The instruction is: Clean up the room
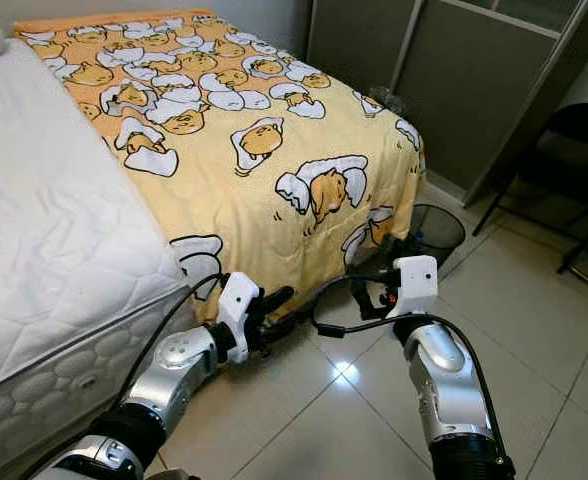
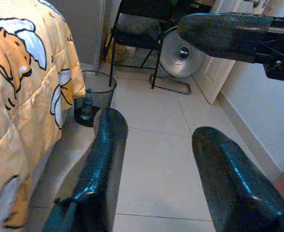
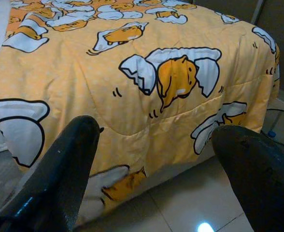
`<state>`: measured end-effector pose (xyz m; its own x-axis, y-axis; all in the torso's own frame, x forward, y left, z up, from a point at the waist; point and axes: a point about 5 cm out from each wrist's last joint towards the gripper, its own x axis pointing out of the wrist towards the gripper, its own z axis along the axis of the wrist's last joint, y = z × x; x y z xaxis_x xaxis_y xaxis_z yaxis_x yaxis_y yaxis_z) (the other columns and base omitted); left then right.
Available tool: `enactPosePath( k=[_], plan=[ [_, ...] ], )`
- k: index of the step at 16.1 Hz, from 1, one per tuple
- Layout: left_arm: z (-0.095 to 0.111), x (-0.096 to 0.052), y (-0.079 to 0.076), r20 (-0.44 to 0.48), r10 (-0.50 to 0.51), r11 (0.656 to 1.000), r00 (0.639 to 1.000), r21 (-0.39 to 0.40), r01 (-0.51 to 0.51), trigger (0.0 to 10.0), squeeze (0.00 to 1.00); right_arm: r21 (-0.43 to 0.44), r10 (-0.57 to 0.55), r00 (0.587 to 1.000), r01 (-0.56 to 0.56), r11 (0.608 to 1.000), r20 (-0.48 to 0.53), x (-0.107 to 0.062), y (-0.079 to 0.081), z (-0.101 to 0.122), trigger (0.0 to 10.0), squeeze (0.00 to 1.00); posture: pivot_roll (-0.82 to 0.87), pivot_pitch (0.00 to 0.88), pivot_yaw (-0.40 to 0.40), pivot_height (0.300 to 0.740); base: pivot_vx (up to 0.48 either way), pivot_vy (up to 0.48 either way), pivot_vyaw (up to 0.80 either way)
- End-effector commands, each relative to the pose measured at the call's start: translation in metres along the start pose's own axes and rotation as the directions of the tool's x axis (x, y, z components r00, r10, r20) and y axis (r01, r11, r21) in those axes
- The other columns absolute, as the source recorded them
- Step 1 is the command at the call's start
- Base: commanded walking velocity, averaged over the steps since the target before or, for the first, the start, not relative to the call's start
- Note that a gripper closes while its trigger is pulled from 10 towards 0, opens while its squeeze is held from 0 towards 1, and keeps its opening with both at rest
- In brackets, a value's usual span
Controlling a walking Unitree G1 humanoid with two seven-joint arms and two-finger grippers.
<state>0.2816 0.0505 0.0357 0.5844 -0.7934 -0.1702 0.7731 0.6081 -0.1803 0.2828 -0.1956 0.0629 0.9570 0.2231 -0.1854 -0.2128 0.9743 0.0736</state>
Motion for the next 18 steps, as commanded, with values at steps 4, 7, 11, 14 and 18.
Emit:
enactPosePath(
  k=[4, 7, 11, 14, 18],
  plan=[
    [0.003, 0.003, -0.001, 0.005, -0.008, 1.000, 1.000, -0.005, 0.008, 10.0, 1.00, -0.011, 0.005, 1.000, -0.005, 1.000, 0.010, 0.001, 0.000, 0.005, 10.0, 0.00, -0.08, 0.000, -0.071, 0.740, 0.000, 0.000, 0.00],
    [0.001, 0.004, -0.003, 0.001, -0.017, 1.000, 1.000, -0.009, 0.017, 10.0, 1.00, -0.013, 0.005, 1.000, -0.005, 1.000, 0.010, 0.001, 0.000, 0.005, 10.0, 0.00, -0.08, 0.000, -0.068, 0.740, 0.000, 0.000, 0.00],
    [0.067, -0.049, 0.074, 0.310, 0.663, 0.738, 0.681, -0.122, -0.664, 10.0, 0.00, 0.023, -0.161, 0.974, 0.159, 0.987, 0.159, 0.019, 0.007, 0.027, 10.0, 0.00, -0.02, 0.000, -0.041, 0.740, 0.000, 0.000, 0.00],
    [0.057, -0.049, 0.076, 0.263, 0.677, 0.727, 0.687, -0.095, -0.680, 10.0, 0.00, 0.021, -0.155, 0.974, 0.154, 0.988, 0.164, 0.020, 0.008, 0.029, 10.0, 0.00, -0.02, 0.000, -0.048, 0.740, 0.000, 0.000, 0.00],
    [0.060, -0.061, 0.073, 0.281, 0.712, 0.683, 0.643, -0.063, -0.728, 10.0, 0.00, 0.015, -0.194, 0.964, 0.195, 0.981, 0.180, 0.007, 0.005, 0.022, 10.0, 0.00, -0.02, 0.000, -0.046, 0.740, 0.000, 0.000, 0.00]
  ],
)
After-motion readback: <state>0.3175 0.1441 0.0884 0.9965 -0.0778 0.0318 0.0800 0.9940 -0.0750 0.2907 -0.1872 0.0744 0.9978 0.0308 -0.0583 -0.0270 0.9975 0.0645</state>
